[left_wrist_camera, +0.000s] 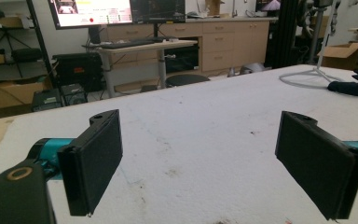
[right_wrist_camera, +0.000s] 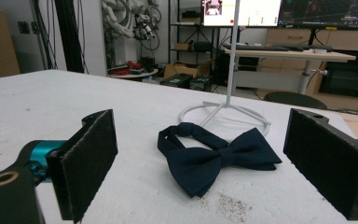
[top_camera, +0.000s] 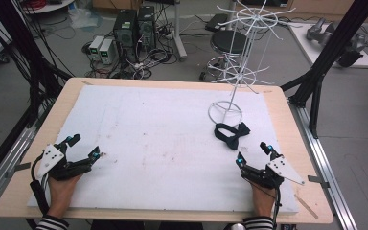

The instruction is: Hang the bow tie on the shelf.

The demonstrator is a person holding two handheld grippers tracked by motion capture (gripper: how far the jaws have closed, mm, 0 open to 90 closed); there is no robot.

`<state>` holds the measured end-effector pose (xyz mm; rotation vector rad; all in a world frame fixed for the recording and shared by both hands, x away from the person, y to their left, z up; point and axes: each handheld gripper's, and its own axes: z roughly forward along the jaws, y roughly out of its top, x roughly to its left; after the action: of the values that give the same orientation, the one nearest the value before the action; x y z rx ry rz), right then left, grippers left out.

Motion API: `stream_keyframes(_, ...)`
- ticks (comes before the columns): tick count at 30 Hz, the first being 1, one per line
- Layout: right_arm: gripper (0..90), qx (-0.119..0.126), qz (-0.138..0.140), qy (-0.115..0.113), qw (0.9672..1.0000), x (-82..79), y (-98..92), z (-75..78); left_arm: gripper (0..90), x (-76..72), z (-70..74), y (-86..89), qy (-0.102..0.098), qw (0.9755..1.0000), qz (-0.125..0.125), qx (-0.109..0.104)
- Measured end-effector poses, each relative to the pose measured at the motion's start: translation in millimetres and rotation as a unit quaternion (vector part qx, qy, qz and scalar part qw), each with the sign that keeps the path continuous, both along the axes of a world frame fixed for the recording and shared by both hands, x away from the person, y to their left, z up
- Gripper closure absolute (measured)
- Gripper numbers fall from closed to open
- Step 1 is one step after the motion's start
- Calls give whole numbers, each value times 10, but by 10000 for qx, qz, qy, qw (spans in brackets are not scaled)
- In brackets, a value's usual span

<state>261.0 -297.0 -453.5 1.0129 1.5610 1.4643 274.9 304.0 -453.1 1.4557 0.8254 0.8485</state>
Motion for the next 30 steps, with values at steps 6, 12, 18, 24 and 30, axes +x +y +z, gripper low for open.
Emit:
stream_keyframes(6, 88, 8, -15, 7, 10000, 3, 0, 2, 152, -3, -2, -1, -27, 10000, 2, -13)
stream_keyframes(12, 87, -28, -26, 11, 10000, -2, 10, 2, 152, -1, -1, -5, -13, 10000, -11, 4)
stream_keyframes(18, 87, 1, -30, 13, 10000, 9, -2, 3, 152, -5, -1, -1, -27, 10000, -2, 15)
stream_keyframes(24, 88, -19, -64, 107, 9999, 17, 14, 9, 152, -8, -1, -2, -29, 10000, 27, 27)
stream_keyframes(30, 88, -20, -113, 203, 9997, 36, 14, 16, 152, -3, 0, -4, -9, 10000, 40, 18)
